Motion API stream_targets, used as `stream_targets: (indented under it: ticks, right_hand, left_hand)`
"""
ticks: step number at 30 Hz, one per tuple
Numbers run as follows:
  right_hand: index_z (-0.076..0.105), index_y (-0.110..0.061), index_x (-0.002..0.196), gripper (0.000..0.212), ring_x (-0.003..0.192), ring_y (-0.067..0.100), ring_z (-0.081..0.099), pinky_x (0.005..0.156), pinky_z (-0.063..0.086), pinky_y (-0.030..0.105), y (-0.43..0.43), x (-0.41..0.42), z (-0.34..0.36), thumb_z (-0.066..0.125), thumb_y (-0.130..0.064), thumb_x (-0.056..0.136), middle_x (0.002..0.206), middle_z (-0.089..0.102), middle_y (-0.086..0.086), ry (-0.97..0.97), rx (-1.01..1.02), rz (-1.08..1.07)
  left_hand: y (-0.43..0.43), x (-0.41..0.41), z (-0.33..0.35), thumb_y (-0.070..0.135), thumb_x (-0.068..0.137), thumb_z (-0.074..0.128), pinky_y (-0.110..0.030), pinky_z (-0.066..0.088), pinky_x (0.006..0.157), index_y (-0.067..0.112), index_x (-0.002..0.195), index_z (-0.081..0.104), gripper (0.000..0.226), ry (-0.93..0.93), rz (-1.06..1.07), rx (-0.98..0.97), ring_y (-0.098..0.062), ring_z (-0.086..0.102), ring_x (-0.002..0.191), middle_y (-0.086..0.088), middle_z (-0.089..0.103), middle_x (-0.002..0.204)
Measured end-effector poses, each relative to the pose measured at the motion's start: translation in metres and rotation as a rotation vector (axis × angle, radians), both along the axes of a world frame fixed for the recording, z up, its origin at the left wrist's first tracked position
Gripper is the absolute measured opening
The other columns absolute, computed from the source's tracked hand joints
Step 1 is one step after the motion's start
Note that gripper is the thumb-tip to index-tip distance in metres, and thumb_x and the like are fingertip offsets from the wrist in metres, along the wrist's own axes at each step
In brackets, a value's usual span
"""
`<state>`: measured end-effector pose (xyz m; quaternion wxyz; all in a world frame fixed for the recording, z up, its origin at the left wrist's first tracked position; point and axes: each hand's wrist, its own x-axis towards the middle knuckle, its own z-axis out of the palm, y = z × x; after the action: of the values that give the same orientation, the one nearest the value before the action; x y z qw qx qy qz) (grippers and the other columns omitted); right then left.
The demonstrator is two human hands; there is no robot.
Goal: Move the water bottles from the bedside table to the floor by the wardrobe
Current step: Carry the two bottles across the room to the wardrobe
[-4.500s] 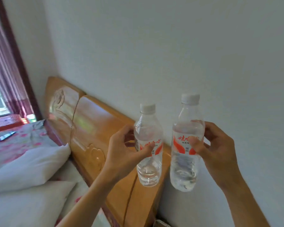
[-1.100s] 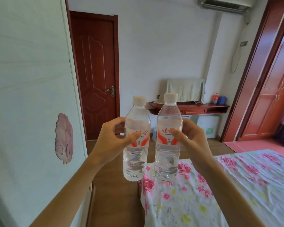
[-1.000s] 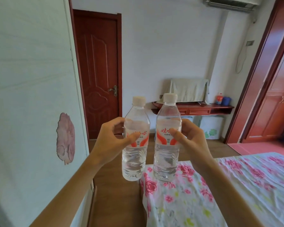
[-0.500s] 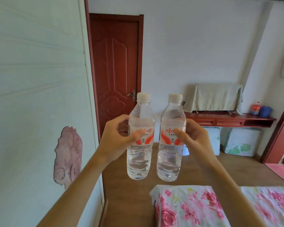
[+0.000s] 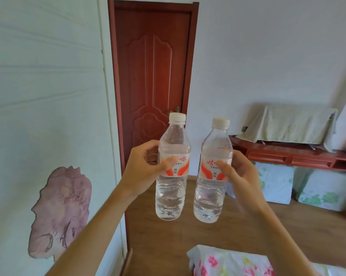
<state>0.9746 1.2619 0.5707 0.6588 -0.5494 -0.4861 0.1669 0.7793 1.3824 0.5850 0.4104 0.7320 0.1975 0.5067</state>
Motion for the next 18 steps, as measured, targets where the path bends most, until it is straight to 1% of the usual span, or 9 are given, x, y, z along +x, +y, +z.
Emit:
stream_targets:
  ticks: [4, 8, 12, 14, 16, 18]
  right_hand:
    - [0.066, -0.03, 0.108, 0.034, 0.103, 0.019, 0.071, 0.09, 0.057, 0.041, 0.037, 0.017, -0.008, 0.066, -0.043, 0.076, 0.105, 0.075, -0.006, 0.01, -0.014, 0.014]
    - [0.068, -0.033, 0.107, 0.032, 0.105, 0.02, 0.071, 0.088, 0.056, 0.04, 0.079, 0.032, -0.008, 0.069, -0.045, 0.077, 0.107, 0.075, -0.005, 0.016, -0.01, 0.034]
    - [0.066, -0.025, 0.112, 0.041, 0.104, 0.019, 0.071, 0.087, 0.058, 0.037, 0.128, 0.049, -0.002, 0.066, -0.042, 0.075, 0.108, 0.075, -0.003, 0.019, 0.003, 0.035]
    - [0.066, -0.024, 0.113, 0.042, 0.103, 0.018, 0.071, 0.085, 0.058, 0.033, 0.152, 0.056, 0.0, 0.064, -0.042, 0.075, 0.107, 0.075, -0.003, 0.017, -0.001, 0.028]
    - [0.066, -0.025, 0.112, 0.041, 0.102, 0.015, 0.072, 0.079, 0.059, 0.026, 0.175, 0.062, 0.001, 0.064, -0.043, 0.075, 0.106, 0.075, -0.006, 0.009, 0.005, 0.02]
    - [0.065, -0.028, 0.113, 0.04, 0.103, 0.014, 0.071, 0.078, 0.058, 0.021, 0.195, 0.068, 0.001, 0.065, -0.043, 0.076, 0.107, 0.074, -0.008, -0.006, 0.007, 0.005]
  left_hand:
    - [0.036, 0.018, -0.01, 0.036, 0.067, 0.074, -0.011, 0.053, 0.068, 0.033, 0.099, 0.063, 0.034, 0.007, -0.007, -0.013, 0.003, 0.068, 0.092, 0.03, 0.07, 0.091]
    - [0.078, 0.037, -0.016, 0.034, 0.068, 0.074, -0.01, 0.052, 0.069, 0.033, 0.099, 0.063, 0.033, 0.011, -0.028, -0.012, 0.002, 0.068, 0.093, 0.03, 0.07, 0.092]
    - [0.128, 0.056, -0.016, 0.033, 0.068, 0.074, -0.012, 0.053, 0.07, 0.032, 0.1, 0.063, 0.033, -0.003, -0.051, -0.006, 0.001, 0.069, 0.093, 0.029, 0.07, 0.093]
    - [0.153, 0.064, -0.013, 0.031, 0.068, 0.074, -0.012, 0.053, 0.069, 0.032, 0.099, 0.064, 0.032, -0.001, -0.068, 0.001, 0.001, 0.069, 0.092, 0.028, 0.071, 0.092]
    - [0.178, 0.071, -0.01, 0.03, 0.069, 0.074, -0.012, 0.053, 0.068, 0.032, 0.098, 0.064, 0.031, 0.01, -0.074, 0.02, 0.002, 0.069, 0.091, 0.028, 0.071, 0.092]
    - [0.201, 0.078, -0.008, 0.031, 0.068, 0.075, -0.012, 0.053, 0.069, 0.032, 0.097, 0.065, 0.031, 0.017, -0.071, 0.047, 0.002, 0.07, 0.09, 0.028, 0.071, 0.092]
